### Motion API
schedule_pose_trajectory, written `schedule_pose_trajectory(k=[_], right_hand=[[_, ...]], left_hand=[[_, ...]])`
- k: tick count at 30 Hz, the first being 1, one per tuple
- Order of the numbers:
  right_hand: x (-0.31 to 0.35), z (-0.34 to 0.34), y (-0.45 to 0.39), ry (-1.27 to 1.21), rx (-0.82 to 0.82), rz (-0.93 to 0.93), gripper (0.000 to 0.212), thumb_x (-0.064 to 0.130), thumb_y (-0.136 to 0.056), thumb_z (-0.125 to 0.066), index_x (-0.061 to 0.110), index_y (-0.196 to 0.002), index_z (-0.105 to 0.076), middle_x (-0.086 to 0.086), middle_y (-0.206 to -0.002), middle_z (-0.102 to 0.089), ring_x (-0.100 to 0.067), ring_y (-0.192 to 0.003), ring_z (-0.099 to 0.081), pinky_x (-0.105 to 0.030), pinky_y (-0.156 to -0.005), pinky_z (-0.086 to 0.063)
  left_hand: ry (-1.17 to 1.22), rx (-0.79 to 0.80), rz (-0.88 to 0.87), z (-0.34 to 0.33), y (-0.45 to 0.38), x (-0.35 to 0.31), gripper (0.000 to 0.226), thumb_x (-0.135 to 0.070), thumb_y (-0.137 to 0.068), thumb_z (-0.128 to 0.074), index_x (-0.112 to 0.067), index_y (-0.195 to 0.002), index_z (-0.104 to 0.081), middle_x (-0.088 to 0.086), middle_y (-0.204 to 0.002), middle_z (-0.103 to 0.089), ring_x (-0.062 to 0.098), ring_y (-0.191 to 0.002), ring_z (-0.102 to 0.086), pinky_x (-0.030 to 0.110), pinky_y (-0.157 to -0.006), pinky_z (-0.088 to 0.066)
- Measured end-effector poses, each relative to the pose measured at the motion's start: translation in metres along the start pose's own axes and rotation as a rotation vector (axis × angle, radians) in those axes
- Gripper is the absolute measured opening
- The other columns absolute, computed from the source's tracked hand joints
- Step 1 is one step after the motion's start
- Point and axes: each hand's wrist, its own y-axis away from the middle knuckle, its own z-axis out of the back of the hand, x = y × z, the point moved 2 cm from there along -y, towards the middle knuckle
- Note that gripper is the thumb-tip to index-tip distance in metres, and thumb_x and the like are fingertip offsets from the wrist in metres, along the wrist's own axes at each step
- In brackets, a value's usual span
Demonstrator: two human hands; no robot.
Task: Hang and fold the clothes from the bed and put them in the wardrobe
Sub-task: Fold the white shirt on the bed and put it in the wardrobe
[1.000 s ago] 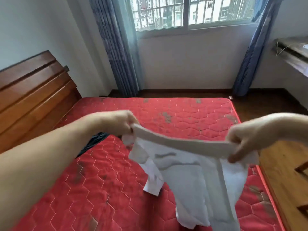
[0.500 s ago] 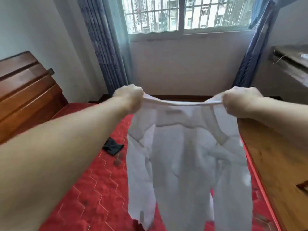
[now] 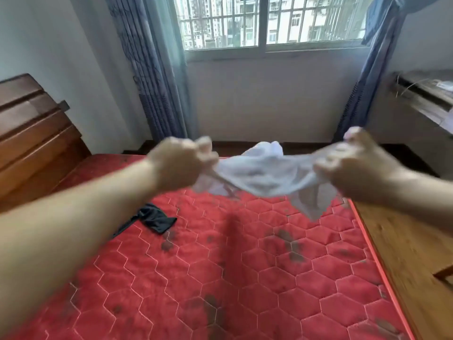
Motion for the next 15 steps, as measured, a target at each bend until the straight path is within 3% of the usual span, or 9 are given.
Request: schedule_pose_trajectory(k=[3, 4, 6, 7, 11, 13, 15], right_hand=[[0.1, -0.055, 0.048, -0.191, 0.411, 0.108, 0.038, 0.005, -0.081, -0.042, 0.028, -0.105, -0.059, 0.003, -0.101, -0.064, -0.024, -0.099, -0.061, -0.052, -0.106, -0.021], [0.133, -0.072, 0.061, -0.237, 0.432, 0.134, 0.035, 0.005, -0.079, -0.046, 0.026, -0.101, -0.062, 0.001, -0.098, -0.066, -0.024, -0.098, -0.061, -0.053, -0.108, -0.022], [0.188, -0.1, 0.082, -0.298, 0.393, 0.12, 0.011, 0.012, -0.057, -0.071, 0.021, -0.064, -0.069, -0.002, -0.061, -0.064, -0.021, -0.064, -0.065, -0.052, -0.096, -0.048], [0.218, -0.116, 0.098, -0.332, 0.423, 0.099, 0.017, 0.018, -0.042, -0.081, 0.02, -0.048, -0.065, -0.002, -0.046, -0.057, -0.019, -0.049, -0.06, -0.047, -0.084, -0.056], [0.336, -0.18, 0.159, -0.403, 0.614, 0.119, 0.024, 0.03, -0.035, -0.088, 0.023, -0.045, -0.067, -0.004, -0.042, -0.056, -0.017, -0.046, -0.059, -0.042, -0.085, -0.054], [0.388, -0.199, 0.19, -0.508, 0.587, 0.1, 0.036, 0.027, -0.015, -0.089, 0.024, -0.03, -0.056, 0.001, -0.029, -0.044, -0.013, -0.032, -0.049, -0.036, -0.072, -0.059], [0.431, -0.214, 0.219, -0.528, 0.535, 0.094, 0.038, 0.025, -0.009, -0.086, 0.024, -0.027, -0.053, 0.004, -0.028, -0.041, -0.013, -0.03, -0.046, -0.035, -0.067, -0.06]], left_hand=[[0.137, 0.418, -0.066, -0.071, 0.037, -0.08, 0.033, -0.006, -0.087, -0.045, -0.019, -0.115, -0.056, 0.007, -0.117, -0.052, 0.03, -0.081, -0.07, 0.035, -0.054, -0.046], [0.218, 0.526, -0.07, -0.096, 0.052, -0.111, 0.034, -0.008, -0.089, -0.044, -0.02, -0.119, -0.053, 0.004, -0.12, -0.049, 0.03, -0.087, -0.069, 0.037, -0.057, -0.044], [0.36, 0.661, -0.061, -0.138, 0.081, -0.174, 0.03, -0.009, -0.09, -0.044, -0.018, -0.117, -0.053, 0.004, -0.119, -0.049, 0.034, -0.092, -0.067, 0.038, -0.059, -0.038], [0.41, 0.722, -0.058, -0.158, 0.097, -0.205, 0.029, -0.01, -0.09, -0.045, -0.017, -0.116, -0.054, 0.005, -0.118, -0.05, 0.036, -0.094, -0.066, 0.038, -0.061, -0.036], [0.494, 0.942, -0.08, -0.224, 0.16, -0.323, 0.029, -0.012, -0.09, -0.052, -0.013, -0.118, -0.057, 0.009, -0.117, -0.053, 0.038, -0.1, -0.062, 0.042, -0.074, -0.043], [0.537, 1.042, -0.094, -0.249, 0.19, -0.376, 0.031, -0.012, -0.091, -0.052, -0.012, -0.122, -0.056, 0.01, -0.12, -0.054, 0.037, -0.104, -0.061, 0.041, -0.078, -0.043], [0.568, 1.115, -0.109, -0.266, 0.218, -0.42, 0.033, -0.014, -0.092, -0.054, -0.014, -0.125, -0.056, 0.01, -0.121, -0.056, 0.034, -0.108, -0.06, 0.039, -0.081, -0.042]])
